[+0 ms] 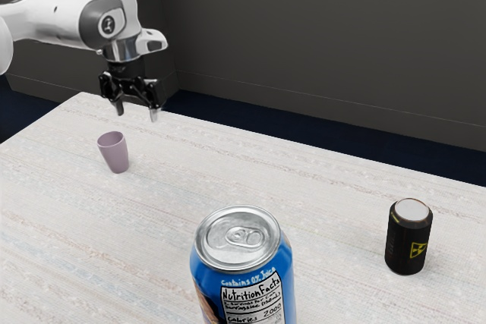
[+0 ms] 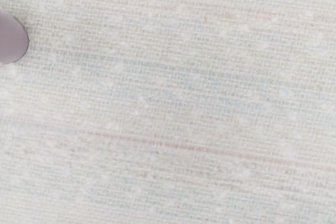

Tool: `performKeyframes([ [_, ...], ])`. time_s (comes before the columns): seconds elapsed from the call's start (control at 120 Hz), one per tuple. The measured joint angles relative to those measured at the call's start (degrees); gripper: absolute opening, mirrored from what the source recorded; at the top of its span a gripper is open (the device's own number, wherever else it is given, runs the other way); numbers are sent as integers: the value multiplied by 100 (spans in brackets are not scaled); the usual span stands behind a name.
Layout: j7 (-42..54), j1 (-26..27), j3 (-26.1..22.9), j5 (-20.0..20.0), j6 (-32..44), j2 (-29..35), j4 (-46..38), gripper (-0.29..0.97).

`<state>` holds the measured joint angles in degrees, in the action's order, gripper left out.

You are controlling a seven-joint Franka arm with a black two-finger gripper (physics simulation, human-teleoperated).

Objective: Place the left cup onto the right cup

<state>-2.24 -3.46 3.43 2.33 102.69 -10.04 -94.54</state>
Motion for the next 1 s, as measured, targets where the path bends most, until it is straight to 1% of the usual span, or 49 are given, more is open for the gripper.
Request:
performKeyframes([
  [0.225,77,-596,-13,9,376,-343,8,60],
  [0.467,306,-1040,-90,-17,727,-808,129,56],
  [0.675,583,-1193,-88,-88,950,-1304,485,54],
  [1.0,979,-1352,-153,-197,1058,-2055,1124,53],
])
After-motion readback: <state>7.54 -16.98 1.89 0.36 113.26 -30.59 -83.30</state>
